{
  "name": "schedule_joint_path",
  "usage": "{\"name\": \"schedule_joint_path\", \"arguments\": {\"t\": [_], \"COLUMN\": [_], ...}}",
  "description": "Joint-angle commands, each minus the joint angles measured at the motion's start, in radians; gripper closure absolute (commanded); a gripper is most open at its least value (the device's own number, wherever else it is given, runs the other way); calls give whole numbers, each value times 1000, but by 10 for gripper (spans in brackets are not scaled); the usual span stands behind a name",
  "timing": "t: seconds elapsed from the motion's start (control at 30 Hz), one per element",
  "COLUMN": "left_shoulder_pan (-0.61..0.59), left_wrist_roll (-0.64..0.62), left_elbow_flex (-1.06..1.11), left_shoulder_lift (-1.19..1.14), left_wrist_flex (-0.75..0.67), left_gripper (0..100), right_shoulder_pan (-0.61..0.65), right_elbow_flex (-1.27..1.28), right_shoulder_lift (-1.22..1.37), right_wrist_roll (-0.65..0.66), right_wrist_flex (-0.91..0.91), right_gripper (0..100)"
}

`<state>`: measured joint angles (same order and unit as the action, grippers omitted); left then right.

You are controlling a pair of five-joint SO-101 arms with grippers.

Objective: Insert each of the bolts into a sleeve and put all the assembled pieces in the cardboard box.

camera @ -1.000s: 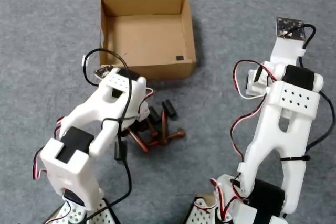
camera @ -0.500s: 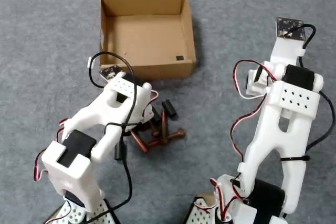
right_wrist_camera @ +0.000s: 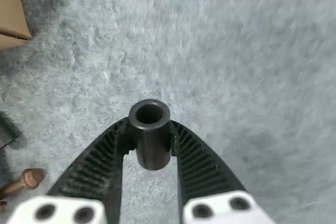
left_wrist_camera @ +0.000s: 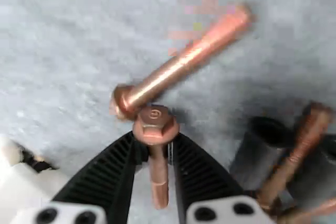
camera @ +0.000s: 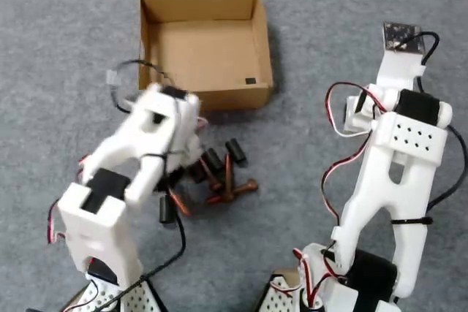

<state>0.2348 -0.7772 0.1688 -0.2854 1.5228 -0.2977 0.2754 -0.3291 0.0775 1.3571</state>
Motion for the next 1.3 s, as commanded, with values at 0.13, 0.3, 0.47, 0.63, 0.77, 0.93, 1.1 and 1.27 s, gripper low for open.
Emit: {"name": "schedule_joint_path", "arguments": {"t": [0.13, 0.3, 0.47, 0.63, 0.77, 0.93, 1.1, 1.27], "left_shoulder_pan": [-193, -261, -364, -457, -485, -488, -480, -333], "left_wrist_roll": [186, 339, 434, 466, 466, 503, 500, 402], "left_elbow_flex": [-480, -674, -683, -496, -356, -333, -327, -334], "left_shoulder_lift": [229, 453, 684, 851, 952, 1061, 1089, 1089], "left_wrist_flex": [221, 229, 229, 229, 229, 226, 221, 219], "left_gripper": [982, 982, 982, 982, 982, 982, 982, 982], "right_shoulder_pan": [-4, 81, 222, 390, 536, 667, 667, 671], "right_elbow_flex": [-259, -392, -538, -664, -624, -371, 54, 453], "right_shoulder_lift": [-47, -47, -47, -79, -208, -437, -716, -1069], "right_wrist_roll": [25, 23, 23, -101, -137, -137, -137, -140], "right_wrist_flex": [94, 178, 305, 417, 373, 242, 5, -275], "right_gripper": [997, 997, 997, 997, 997, 997, 997, 997]}}
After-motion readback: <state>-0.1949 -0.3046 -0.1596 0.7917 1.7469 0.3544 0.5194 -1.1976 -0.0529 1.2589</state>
